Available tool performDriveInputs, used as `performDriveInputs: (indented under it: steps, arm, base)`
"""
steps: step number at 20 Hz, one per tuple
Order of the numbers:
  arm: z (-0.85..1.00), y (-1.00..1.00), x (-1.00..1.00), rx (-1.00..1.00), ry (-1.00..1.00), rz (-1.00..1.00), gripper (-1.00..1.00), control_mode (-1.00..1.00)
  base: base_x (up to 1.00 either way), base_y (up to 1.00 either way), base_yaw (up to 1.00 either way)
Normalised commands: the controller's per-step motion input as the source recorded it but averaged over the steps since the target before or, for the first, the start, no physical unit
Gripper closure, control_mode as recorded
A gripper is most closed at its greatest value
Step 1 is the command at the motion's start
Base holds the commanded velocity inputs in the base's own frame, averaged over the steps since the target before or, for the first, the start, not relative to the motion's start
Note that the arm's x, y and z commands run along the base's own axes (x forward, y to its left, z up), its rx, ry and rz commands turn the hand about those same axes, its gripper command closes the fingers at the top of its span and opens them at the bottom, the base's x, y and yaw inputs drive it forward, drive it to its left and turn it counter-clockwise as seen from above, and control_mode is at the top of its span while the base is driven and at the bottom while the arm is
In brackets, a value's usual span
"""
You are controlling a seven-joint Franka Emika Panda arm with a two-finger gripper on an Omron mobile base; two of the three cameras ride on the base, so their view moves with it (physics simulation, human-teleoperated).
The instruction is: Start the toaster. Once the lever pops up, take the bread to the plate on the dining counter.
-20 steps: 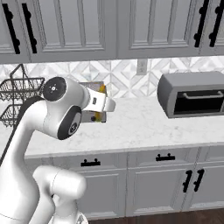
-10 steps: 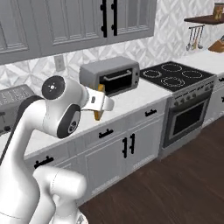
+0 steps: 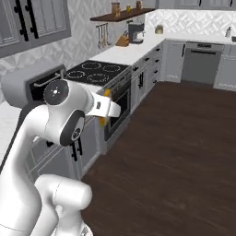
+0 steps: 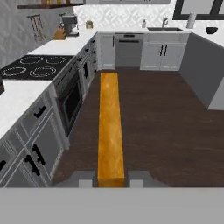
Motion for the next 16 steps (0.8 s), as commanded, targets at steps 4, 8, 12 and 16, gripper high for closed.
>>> performDriveInputs:
  steps: [4,8,12,16]
  arm:
    - [0.0,0.0,0.0,0.0,0.0,0.0,1.0,1.0]
    - [0.0,0.0,0.0,0.0,0.0,0.0,1.0,1.0]
    - [0.0,0.0,0.0,0.0,0.0,0.0,1.0,1.0]
    - [0.0,0.0,0.0,0.0,0.0,0.0,1.0,1.0]
  base:
    - [-0.23,-0.2,-0.73]
    - [-0.07,-0.45,-0.69]
    - [0.15,-0.96,-0.53]
    - [0.77,-1.0,-0.39]
